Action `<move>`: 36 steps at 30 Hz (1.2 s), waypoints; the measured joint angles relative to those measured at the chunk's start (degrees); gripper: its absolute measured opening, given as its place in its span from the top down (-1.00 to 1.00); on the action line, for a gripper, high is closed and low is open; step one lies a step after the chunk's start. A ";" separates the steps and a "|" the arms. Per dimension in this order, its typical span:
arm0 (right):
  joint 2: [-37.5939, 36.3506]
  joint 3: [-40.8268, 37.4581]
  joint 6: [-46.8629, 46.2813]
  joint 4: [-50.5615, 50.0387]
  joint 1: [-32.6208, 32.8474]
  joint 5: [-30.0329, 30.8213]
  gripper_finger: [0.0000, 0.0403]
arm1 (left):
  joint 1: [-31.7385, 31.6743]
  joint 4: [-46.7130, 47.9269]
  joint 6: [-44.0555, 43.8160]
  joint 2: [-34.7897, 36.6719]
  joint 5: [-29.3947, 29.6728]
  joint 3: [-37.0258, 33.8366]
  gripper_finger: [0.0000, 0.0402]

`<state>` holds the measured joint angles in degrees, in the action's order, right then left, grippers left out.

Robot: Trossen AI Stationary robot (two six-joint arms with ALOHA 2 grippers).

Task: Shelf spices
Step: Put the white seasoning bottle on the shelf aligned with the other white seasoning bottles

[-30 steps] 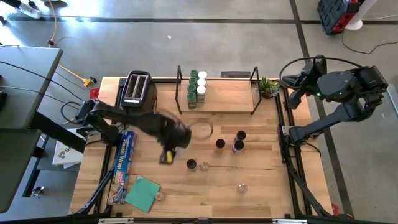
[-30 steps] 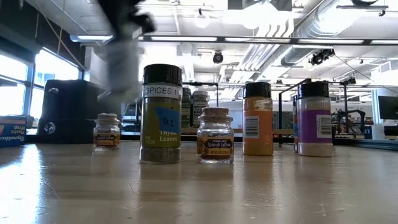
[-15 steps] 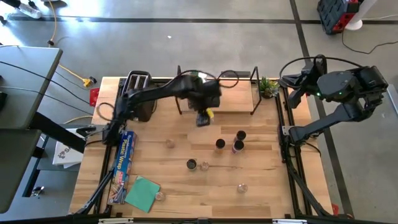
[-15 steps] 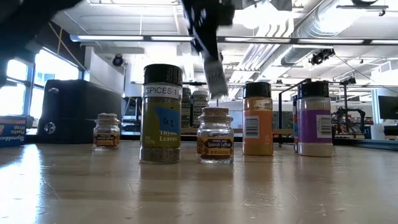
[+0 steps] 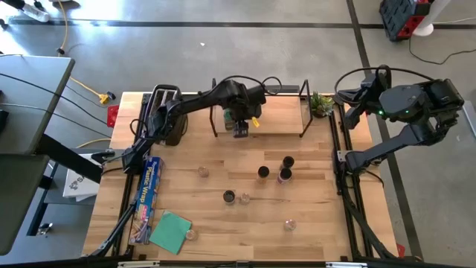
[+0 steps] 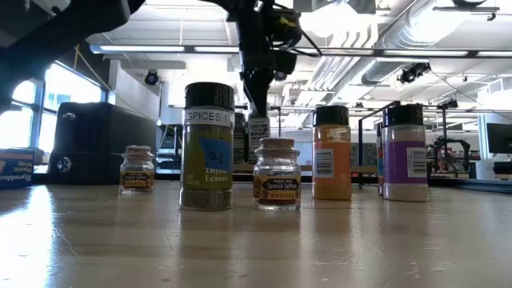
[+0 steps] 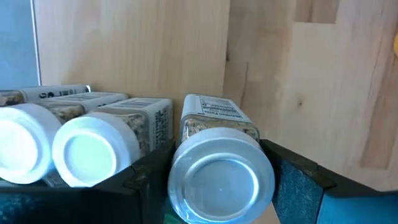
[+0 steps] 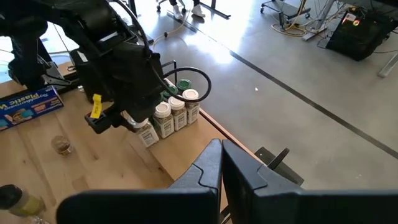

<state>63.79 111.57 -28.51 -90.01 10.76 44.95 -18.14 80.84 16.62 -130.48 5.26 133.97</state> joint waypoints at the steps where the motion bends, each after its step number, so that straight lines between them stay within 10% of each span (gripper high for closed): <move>1: 0.02 0.00 0.00 0.01 0.00 0.00 0.98 | -0.07 -0.09 0.36 0.00 0.02 0.00 -0.10; 36: 0.02 0.00 0.35 0.00 0.00 -0.04 0.98 | -1.06 -1.97 0.26 -0.04 8.81 -0.09 -0.30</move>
<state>63.81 111.57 -28.16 -90.01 10.76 44.91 -19.20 78.87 16.88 -130.52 14.06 133.88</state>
